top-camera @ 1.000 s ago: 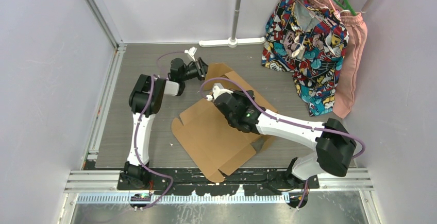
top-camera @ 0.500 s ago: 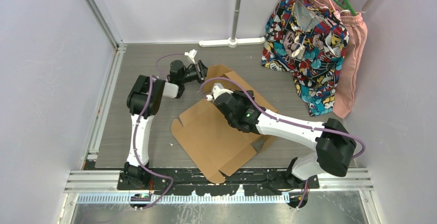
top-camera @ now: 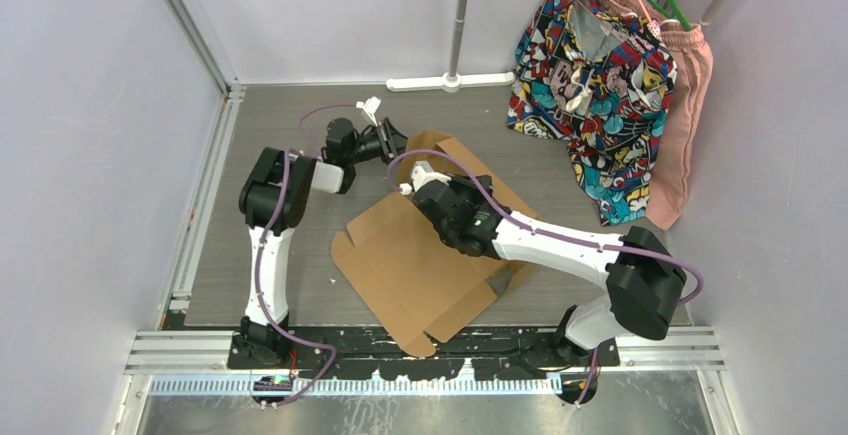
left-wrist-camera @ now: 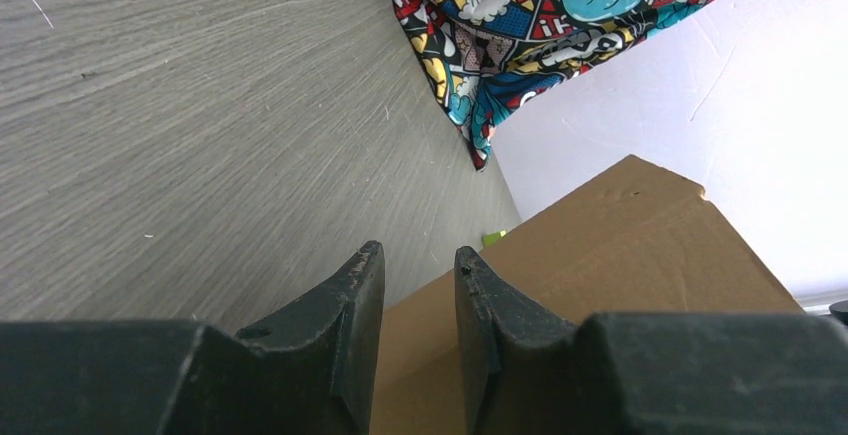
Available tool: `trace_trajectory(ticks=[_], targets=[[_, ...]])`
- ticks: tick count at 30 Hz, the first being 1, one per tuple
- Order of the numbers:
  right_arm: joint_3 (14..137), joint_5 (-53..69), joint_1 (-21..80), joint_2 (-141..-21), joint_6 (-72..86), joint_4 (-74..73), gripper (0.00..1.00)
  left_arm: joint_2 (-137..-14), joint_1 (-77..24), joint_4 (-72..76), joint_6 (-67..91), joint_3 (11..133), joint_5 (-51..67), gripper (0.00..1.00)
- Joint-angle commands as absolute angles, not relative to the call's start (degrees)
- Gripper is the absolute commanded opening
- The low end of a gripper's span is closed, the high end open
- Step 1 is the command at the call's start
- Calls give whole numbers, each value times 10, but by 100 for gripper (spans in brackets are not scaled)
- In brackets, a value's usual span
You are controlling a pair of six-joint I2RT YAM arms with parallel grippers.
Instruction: Fold the paper box
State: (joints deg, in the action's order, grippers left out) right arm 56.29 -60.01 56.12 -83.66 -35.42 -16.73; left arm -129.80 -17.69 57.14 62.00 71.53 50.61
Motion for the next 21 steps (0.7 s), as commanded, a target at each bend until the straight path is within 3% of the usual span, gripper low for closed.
trace_trajectory(ticks=[1,21], targets=[[590,-601,558,-840,-336,-154,2,-1252,-183,608,603,702,520,33],[602,-589,542,-843,-319,-166,2,-1203,-197,613,593,651,522,33]])
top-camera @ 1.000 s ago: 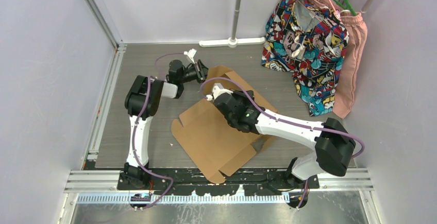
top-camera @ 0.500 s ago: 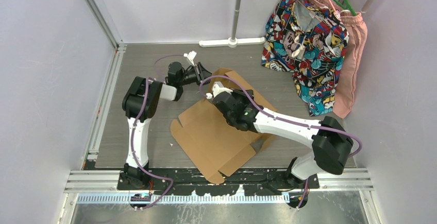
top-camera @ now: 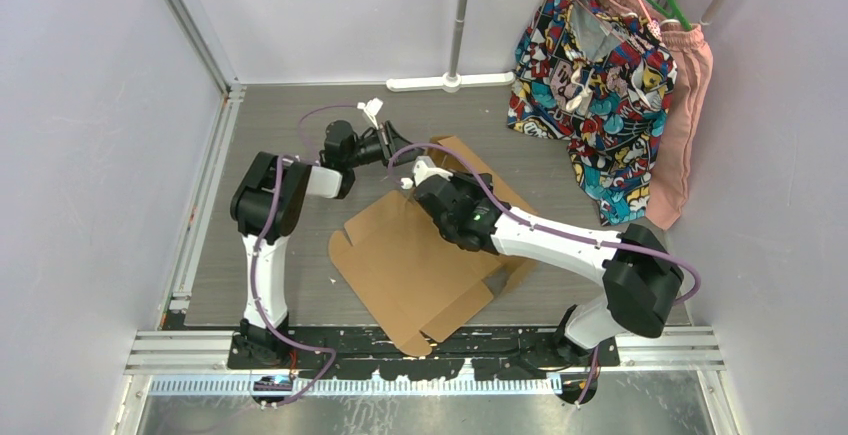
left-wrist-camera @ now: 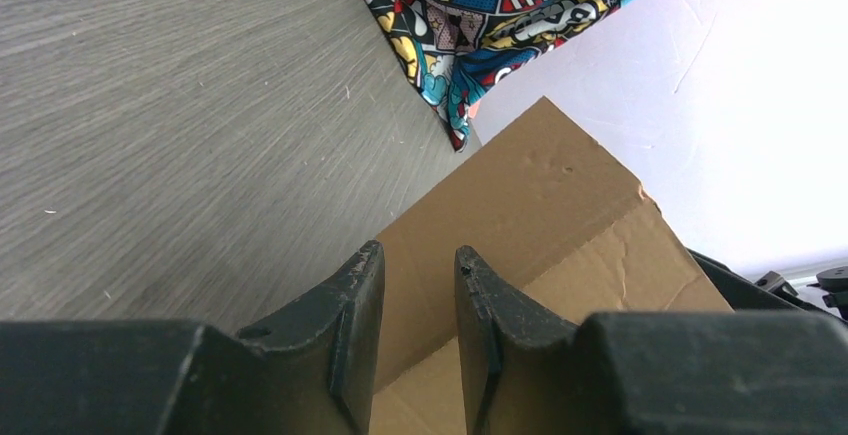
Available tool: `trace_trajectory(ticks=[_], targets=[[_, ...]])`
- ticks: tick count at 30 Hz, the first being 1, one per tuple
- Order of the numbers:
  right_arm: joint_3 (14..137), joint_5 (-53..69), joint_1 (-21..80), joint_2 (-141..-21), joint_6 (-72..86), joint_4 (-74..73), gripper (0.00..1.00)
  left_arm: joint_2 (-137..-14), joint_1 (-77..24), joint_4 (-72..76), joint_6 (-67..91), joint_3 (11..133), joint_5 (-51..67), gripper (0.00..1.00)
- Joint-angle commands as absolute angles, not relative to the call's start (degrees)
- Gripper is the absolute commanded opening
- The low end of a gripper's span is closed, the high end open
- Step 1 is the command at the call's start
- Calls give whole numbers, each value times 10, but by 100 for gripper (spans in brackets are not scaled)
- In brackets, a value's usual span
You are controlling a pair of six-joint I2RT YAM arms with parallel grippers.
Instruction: Fold the paper box
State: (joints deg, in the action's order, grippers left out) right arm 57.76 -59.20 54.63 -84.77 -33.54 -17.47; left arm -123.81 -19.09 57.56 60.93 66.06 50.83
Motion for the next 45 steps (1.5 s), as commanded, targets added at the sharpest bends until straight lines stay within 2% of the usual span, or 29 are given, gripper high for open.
trace_trajectory(ticks=[1,22,25,26,33,45], targets=[[603,-586,541,-843,-317,-167,1,-1203,-198,615,592,648,523,33],[614,-569,528,-844,-302,-184,2,-1194,-198,682,590,593,550,43],[615,-567,526,-845,-300,-186,2,-1194,-196,707,593,585,559,46],[615,-566,526,-846,-300,-187,2,-1195,-195,716,595,582,561,53],[619,-561,521,-850,-295,-193,2,-1207,-180,799,635,568,578,69],[628,-566,521,-862,-294,-198,2,-1206,-178,820,627,542,583,72]])
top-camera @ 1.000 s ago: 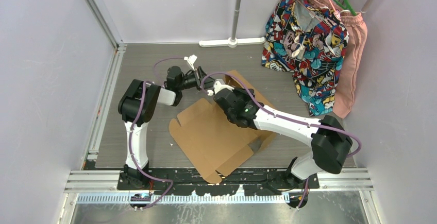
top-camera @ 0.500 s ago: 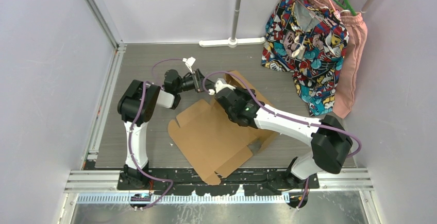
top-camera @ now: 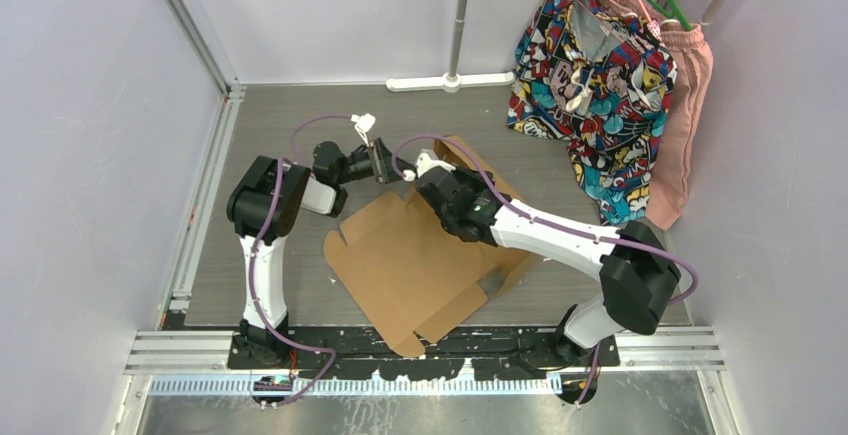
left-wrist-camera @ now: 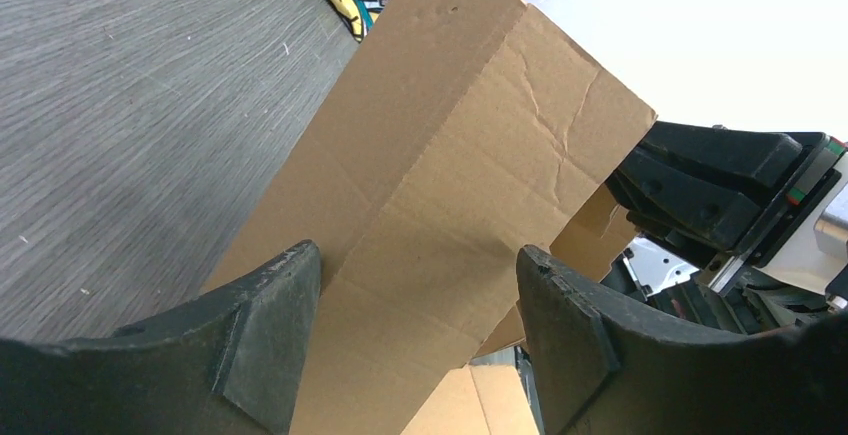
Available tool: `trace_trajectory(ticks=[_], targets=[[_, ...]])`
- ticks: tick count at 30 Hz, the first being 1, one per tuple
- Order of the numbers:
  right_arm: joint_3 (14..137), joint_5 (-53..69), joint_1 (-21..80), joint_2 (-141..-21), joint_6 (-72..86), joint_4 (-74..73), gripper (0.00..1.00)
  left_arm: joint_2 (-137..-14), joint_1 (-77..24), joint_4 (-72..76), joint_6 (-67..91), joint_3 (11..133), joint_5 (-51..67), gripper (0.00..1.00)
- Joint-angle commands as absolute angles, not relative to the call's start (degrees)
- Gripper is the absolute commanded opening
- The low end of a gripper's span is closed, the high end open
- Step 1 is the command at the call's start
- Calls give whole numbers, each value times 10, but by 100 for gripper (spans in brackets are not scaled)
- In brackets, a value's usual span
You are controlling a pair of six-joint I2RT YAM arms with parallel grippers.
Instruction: Fold the paper box
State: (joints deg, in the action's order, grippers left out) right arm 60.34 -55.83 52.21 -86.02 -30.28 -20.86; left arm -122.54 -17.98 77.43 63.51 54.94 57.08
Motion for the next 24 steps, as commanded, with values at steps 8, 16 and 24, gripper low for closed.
trace_trajectory(ticks=[8,16,24], targets=[[627,-588,522,-873,-310,-189,1,-1200,-178,820,605,515,565,72],[630,-614,533,-887,-330,-172,2,-1170,-179,820,571,469,541,71],[638,-650,564,-911,-358,-146,2,-1137,-181,820,531,410,503,71]])
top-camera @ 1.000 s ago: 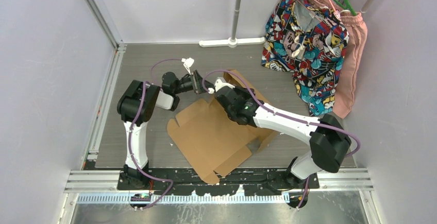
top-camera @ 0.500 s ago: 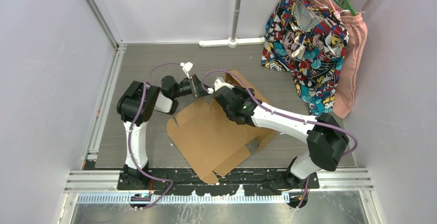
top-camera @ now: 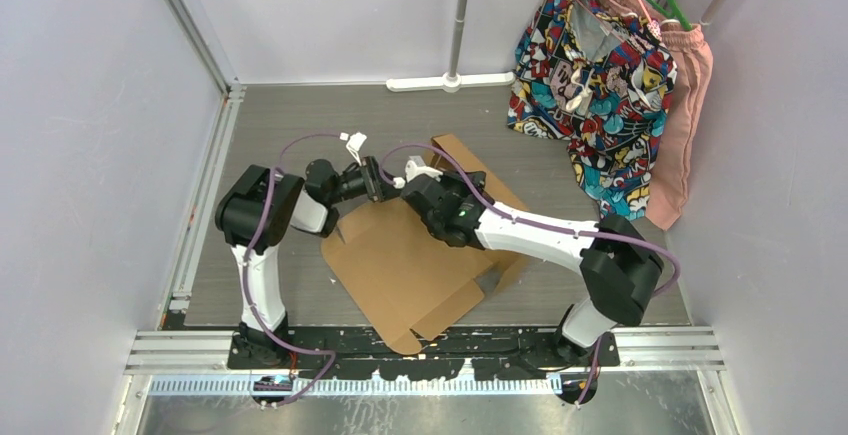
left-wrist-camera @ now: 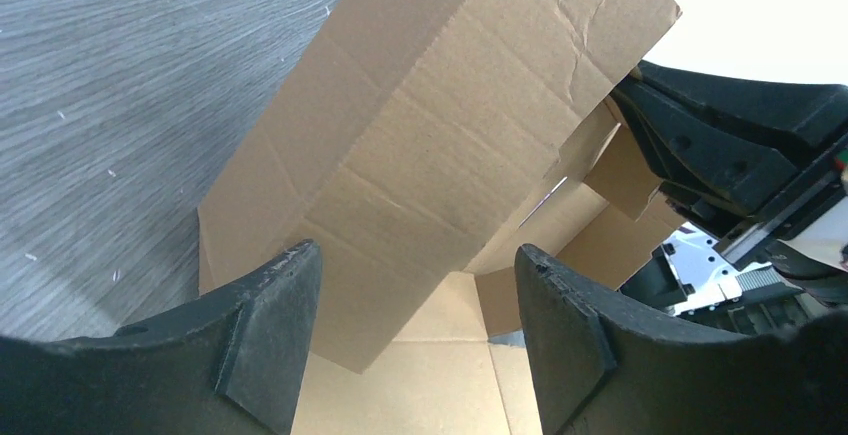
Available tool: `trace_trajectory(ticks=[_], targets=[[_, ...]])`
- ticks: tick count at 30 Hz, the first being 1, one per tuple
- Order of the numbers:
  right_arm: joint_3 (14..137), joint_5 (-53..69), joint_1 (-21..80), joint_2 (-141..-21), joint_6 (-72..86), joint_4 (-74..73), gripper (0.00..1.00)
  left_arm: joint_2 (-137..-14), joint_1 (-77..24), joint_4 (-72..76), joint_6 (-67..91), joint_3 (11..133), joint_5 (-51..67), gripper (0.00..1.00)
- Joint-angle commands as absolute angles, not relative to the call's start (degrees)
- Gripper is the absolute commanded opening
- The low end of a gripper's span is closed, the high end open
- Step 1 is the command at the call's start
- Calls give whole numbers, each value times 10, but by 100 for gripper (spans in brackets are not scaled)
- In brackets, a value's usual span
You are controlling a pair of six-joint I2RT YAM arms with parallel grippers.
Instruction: Fold the paper box
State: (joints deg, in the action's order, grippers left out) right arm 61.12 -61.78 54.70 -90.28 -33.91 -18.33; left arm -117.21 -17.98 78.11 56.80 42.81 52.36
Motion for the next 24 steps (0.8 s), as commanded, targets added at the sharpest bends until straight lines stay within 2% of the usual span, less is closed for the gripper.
trace_trajectory(ticks=[1,11,17,24], targets=[[638,-655,567,-912,-359,-145,2,-1134,-180,820,528,406,500,71],[616,-692,596,-913,-362,-128,2,-1120,-180,818,483,356,450,69],[608,-699,606,-916,-370,-117,2,-1096,-178,769,432,334,415,68],[607,-705,611,-928,-373,-109,2,-1091,-172,757,418,335,425,67]])
